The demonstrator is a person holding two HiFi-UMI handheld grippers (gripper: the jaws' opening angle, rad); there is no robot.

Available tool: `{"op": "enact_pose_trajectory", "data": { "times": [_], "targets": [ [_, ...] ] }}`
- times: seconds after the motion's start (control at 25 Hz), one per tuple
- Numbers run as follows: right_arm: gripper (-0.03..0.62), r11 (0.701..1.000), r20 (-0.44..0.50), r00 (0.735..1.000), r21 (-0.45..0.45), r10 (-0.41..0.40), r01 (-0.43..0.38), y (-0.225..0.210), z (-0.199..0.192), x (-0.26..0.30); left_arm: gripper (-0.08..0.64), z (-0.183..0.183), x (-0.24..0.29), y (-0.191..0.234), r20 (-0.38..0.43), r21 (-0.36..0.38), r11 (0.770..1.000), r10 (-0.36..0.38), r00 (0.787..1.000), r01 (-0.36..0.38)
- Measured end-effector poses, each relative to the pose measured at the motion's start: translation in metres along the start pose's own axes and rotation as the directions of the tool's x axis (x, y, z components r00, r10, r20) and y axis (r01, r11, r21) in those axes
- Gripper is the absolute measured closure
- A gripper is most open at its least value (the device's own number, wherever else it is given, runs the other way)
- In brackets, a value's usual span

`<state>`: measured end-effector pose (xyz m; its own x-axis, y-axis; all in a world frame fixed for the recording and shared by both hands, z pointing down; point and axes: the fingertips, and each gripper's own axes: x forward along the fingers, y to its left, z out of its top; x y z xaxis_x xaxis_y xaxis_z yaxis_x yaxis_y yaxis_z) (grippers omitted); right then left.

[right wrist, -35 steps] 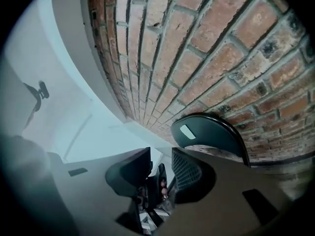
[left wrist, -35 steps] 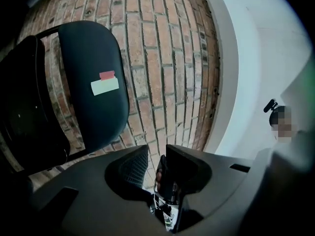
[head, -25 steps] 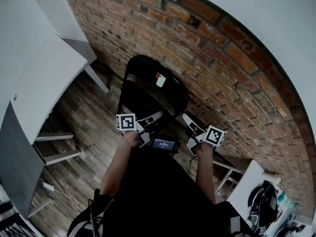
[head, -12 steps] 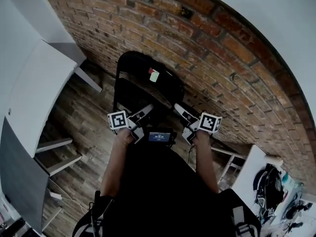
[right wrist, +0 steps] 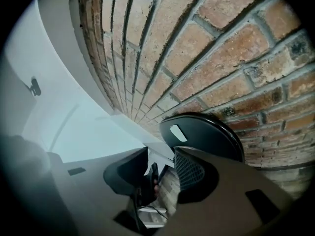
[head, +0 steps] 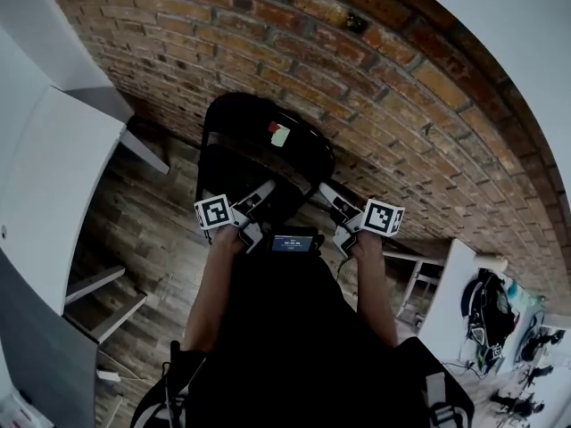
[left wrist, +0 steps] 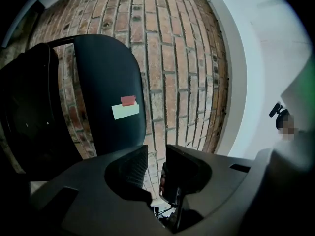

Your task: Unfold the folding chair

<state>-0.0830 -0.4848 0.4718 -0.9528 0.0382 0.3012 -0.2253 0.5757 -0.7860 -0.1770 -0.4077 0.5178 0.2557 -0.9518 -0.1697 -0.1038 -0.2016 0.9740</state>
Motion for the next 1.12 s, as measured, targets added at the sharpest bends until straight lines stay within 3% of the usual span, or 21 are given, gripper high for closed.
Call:
{"op": "enact_pose_trajectory", "data": {
  "times": [0.2, 0.32, 0.44, 0.52, 0.68, 0.92, 1.12],
  "targets": [
    [0.440, 0.998, -0.010, 0.998, -0.020, -0.063, 0.063, -0.010, 0.002, -0.008, 0.445, -0.006, -0.003, 0.018, -0.010, 0.014, 0.999, 0.032, 0.999, -0.032],
    [0.436, 0.995, -0.032, 0.996, -0.047, -0.086, 0.085, -0.023, 0.010, -0.002, 0.445, -0.003, -0.008, 0.030, 0.012, -0.011, 0.998, 0.058, 0.998, -0.058],
    [0.433, 0.993, -0.057, 0.993, -0.068, -0.103, 0.099, -0.035, 0.019, 0.006, 0.442, 0.000, -0.010, 0.038, 0.059, -0.083, 0.995, 0.061, 0.996, -0.056],
    [0.432, 0.990, -0.077, 0.990, -0.090, -0.116, 0.109, -0.042, 0.026, 0.011, 0.435, 0.002, -0.011, 0.049, 0.079, -0.077, 0.993, 0.097, 0.992, -0.091],
    [0.426, 0.978, -0.116, 0.980, -0.150, -0.160, 0.142, -0.061, 0.042, 0.017, 0.404, 0.002, -0.009, 0.082, 0.081, -0.035, 0.981, 0.193, 0.978, -0.191],
    [0.425, 0.947, -0.203, 0.950, -0.268, -0.236, 0.178, -0.089, 0.052, 0.027, 0.356, -0.012, -0.002, 0.126, 0.080, -0.073, 0.957, 0.288, 0.954, -0.283],
    [0.424, 0.915, -0.259, 0.920, -0.354, -0.296, 0.195, -0.105, 0.058, 0.037, 0.300, -0.018, 0.008, 0.170, 0.110, -0.132, 0.915, 0.396, 0.912, -0.382]
  ]
}}
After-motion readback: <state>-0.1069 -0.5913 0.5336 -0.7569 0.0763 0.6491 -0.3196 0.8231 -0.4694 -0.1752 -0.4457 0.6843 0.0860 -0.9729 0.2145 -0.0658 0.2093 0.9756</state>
